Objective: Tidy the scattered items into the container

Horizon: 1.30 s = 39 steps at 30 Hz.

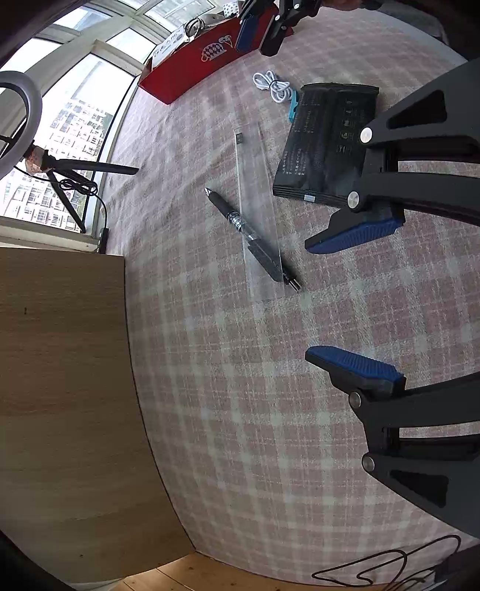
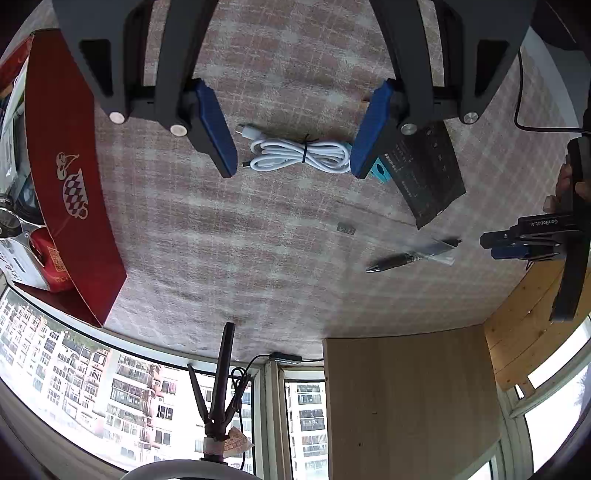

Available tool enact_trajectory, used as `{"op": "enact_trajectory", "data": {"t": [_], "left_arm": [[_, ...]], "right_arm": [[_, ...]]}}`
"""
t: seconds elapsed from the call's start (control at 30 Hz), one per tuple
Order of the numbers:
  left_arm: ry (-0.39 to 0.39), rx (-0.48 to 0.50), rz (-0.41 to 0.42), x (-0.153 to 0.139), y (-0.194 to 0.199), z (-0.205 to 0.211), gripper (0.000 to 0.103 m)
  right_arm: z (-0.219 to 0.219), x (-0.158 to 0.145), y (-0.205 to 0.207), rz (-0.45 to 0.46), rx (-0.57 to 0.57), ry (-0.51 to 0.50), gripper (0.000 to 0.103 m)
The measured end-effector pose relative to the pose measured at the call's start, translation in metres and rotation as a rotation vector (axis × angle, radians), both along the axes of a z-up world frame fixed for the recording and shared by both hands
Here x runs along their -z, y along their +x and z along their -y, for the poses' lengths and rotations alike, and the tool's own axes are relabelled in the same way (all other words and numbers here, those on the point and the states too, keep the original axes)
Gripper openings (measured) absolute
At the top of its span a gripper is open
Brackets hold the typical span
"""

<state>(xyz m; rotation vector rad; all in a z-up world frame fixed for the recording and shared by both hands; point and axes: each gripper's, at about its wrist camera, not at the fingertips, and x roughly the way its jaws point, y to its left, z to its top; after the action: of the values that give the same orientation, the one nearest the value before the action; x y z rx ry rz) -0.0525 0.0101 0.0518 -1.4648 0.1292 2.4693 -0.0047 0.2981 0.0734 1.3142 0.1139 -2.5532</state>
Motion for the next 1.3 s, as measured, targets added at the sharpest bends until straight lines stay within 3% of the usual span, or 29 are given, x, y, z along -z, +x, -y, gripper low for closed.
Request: {"op": "enact_trajectory", "data": {"t": [0.27,0.5,0.73,0.87,1.1,1.3], "left_arm": [[0.012,0.063,0.02,0.001,-0.006,0.002,0.049],[-0.015,0.186,0.031,0.006,-0.013,-0.007,0.049],[-0.053,0.375,0.043,0.017,-0.02,-0.019,0.048],[-0.07,0.465,0.063,0.027,-0.028,-0.024,0.039],[-0.022,0.488,0.061,0.028,-0.039,-0.021,0.034],[-0.008,0.508,0.049,0.027,-0.043,-0.03,0.034]], "right_arm": [[0.1,0.018,-0.04,0.025,-0.359,0.151,0.063],[0.145,0.04,-0.073,0.104,-0.538,0.23,0.063],[0.16,0.05,-0.093,0.167,-0.645,0.272,0.063],[0.163,0.051,-0.102,0.202,-0.681,0.27,0.063],[0.17,0.052,-0.112,0.229,-0.723,0.263,0.061],[0.184,0.059,-0.112,0.256,-0.724,0.252,0.054]]}}
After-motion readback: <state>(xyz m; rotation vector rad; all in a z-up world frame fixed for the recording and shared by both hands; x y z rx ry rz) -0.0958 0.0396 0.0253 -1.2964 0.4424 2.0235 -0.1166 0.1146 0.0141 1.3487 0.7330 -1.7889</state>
